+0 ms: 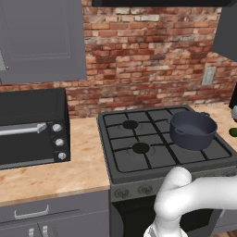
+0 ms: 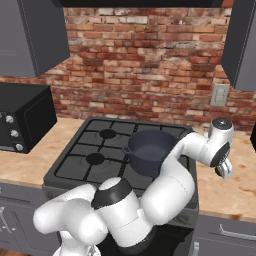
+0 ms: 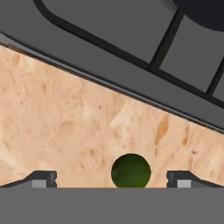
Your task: Turn on the burner for the pot on the stove. Wait thirty seconds for the pot to heat up. Then add the lime to the pot.
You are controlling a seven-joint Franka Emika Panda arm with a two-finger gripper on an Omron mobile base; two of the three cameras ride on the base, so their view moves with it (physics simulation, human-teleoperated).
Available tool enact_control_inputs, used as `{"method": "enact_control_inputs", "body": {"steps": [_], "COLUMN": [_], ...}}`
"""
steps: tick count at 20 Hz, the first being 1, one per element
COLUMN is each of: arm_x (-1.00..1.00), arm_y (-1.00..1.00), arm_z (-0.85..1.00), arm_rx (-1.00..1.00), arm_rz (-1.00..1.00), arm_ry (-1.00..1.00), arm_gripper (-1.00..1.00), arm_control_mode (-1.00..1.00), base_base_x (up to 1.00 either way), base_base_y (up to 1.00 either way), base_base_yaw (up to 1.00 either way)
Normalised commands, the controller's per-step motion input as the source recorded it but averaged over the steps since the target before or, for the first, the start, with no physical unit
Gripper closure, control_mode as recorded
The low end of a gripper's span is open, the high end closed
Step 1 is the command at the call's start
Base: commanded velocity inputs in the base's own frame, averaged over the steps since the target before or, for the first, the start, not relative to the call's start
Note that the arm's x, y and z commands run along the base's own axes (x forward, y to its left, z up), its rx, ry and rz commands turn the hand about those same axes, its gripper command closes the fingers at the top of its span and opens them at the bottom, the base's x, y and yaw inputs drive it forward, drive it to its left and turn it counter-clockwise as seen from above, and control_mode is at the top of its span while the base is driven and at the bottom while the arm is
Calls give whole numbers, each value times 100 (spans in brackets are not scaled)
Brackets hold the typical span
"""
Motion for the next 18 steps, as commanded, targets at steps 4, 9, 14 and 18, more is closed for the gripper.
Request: {"method": "enact_control_inputs", "body": {"steps": [4,9,14,18], "arm_x": [18,18,19,15], "arm_y": [-10,-11,-26,-28], "arm_z": [-27,-30,-29,-30], "arm_rx": [3,3,6,6], "arm_rz": [0,0,0,0], "arm_ry": [0,0,0,0], "arm_gripper": [-100,-100,-100,-100], "arm_control_mode": [-100,-100,-100,-100], "base_base_x": [0,0,0,0], "base_base_y": [0,0,0,0], "base_base_yaw": [0,0,0,0]}}
